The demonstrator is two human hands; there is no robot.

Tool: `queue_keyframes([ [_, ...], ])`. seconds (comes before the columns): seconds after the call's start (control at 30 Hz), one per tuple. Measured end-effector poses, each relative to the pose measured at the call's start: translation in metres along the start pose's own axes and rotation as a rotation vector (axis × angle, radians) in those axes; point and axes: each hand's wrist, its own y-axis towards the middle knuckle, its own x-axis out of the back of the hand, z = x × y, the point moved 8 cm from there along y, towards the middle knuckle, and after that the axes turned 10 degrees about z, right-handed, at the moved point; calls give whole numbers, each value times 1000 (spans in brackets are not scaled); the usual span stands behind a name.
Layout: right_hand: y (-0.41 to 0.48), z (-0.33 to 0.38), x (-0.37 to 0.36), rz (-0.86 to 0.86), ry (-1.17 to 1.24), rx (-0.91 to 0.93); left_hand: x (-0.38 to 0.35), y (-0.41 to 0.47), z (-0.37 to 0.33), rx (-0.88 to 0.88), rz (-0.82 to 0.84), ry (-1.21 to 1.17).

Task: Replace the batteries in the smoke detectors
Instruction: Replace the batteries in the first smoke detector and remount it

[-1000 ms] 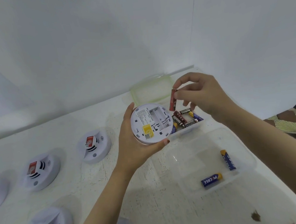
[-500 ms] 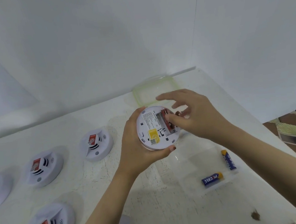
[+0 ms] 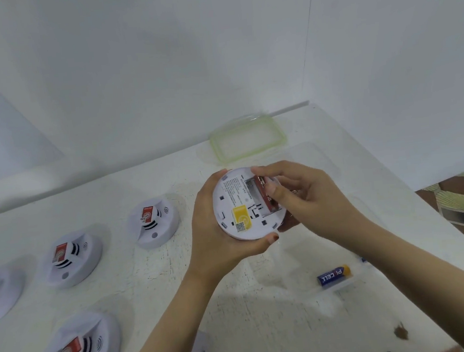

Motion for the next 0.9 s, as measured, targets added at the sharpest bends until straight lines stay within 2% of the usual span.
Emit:
queue_keyframes([
  [0.37,-8,3,7,-134,-34,127,-4,-3,-7,-49,-48,-3],
  [0.6,-12,10,12,-165,-319,261,-10,-3,-4,-4,-49,-22],
  [0.67,-11,7,12,-157,-338,249,-10,-3,-2,13,-49,-35],
  [0.8,-3,-4,16,-96,-59,120,-9,1,1,19,-7,-16],
  [0.9,8,-7,24,-66,84,35,0,5,7,28,-38,-21],
])
